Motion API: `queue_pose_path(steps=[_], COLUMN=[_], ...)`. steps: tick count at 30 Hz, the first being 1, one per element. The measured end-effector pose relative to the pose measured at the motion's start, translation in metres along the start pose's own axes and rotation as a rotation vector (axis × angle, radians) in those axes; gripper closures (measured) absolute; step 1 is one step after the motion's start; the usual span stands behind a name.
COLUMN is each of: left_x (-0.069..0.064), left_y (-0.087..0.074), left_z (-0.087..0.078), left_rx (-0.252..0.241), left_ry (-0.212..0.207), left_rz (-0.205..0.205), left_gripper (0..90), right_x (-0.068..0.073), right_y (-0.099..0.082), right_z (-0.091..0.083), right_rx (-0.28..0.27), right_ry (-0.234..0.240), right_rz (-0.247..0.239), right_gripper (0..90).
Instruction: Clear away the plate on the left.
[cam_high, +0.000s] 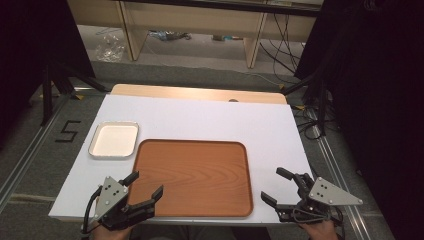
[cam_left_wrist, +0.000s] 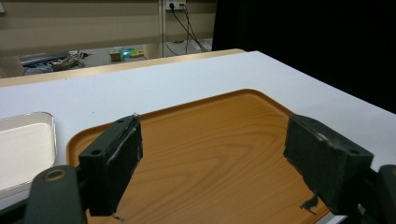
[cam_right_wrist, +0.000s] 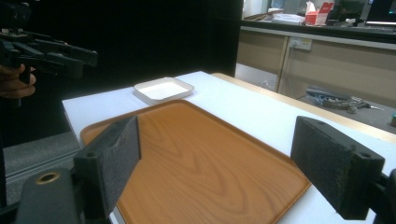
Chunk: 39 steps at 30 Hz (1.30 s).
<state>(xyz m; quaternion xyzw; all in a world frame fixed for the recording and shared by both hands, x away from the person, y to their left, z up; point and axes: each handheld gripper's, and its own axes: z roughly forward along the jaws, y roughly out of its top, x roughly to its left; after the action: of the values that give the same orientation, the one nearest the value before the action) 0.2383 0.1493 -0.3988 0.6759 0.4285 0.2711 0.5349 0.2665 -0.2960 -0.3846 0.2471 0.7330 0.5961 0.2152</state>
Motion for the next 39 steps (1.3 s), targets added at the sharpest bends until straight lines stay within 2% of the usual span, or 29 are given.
queue_pose_path(steps=[3,4,5,6,9,11,12,13,14,16,19,20,22,23,24,27,35,39], left_x=[0.000,0.000,0.001,0.001,0.001,0.002,0.002,0.003,0.004,0.005,0.006,0.006,0.007,0.007,0.008,0.010,0.015,0.016], left_y=[0.000,0.000,0.000,0.000,0.001,0.001,0.001,0.001,0.001,0.001,0.001,0.001,0.001,0.001,0.002,0.001,0.001,0.001], left_z=[-0.001,0.000,0.000,0.000,0.000,0.000,0.001,0.001,0.001,0.002,0.002,0.003,0.004,0.004,0.004,0.005,0.008,0.010], left_rx=[0.007,0.007,0.008,0.007,0.008,0.012,0.013,0.015,0.015,0.016,0.018,0.018,0.024,0.024,0.027,0.026,0.033,0.042], left_ry=[0.002,0.003,0.003,0.004,0.006,0.010,0.010,0.010,0.010,0.007,0.009,0.009,0.012,0.012,0.015,0.018,0.051,0.069], left_rz=[-0.001,-0.002,-0.002,-0.003,-0.001,-0.002,-0.004,-0.004,-0.001,0.000,-0.002,-0.003,-0.002,-0.002,0.002,0.003,-0.005,0.023], left_gripper=[19.0,19.0,19.0,19.0,19.0,19.1,19.0,19.0,19.1,19.0,19.0,19.0,19.0,19.0,19.0,18.9,19.0,19.0], right_x=[0.000,0.000,0.001,0.001,0.001,0.002,0.002,0.000,0.002,0.001,0.002,0.001,0.001,0.001,0.001,0.001,0.002,0.001], right_y=[0.000,0.000,0.000,0.000,-0.001,0.000,0.000,0.000,0.000,0.000,0.000,0.000,0.000,0.000,0.000,0.000,-0.001,-0.001], right_z=[0.000,0.001,0.000,0.000,0.001,0.000,0.000,0.001,0.000,0.001,0.000,0.001,0.001,0.001,0.001,0.001,0.002,0.002], right_rx=[0.013,0.000,0.011,0.018,0.002,0.025,0.016,0.004,0.018,-0.002,0.018,-0.004,0.015,0.015,0.002,-0.002,0.002,0.001], right_ry=[0.000,0.000,0.012,0.007,0.002,0.018,0.011,0.004,0.014,0.004,0.014,0.005,0.015,0.015,0.005,0.004,0.007,0.010], right_rz=[-0.004,-0.003,0.015,0.006,0.003,0.016,0.019,-0.004,0.016,0.000,0.013,-0.006,0.009,0.009,-0.011,-0.006,-0.008,-0.008], right_gripper=[17.0,17.0,17.0,17.1,17.0,17.0,17.0,17.0,17.0,17.1,17.0,17.1,17.1,17.1,17.1,17.2,17.1,17.2])
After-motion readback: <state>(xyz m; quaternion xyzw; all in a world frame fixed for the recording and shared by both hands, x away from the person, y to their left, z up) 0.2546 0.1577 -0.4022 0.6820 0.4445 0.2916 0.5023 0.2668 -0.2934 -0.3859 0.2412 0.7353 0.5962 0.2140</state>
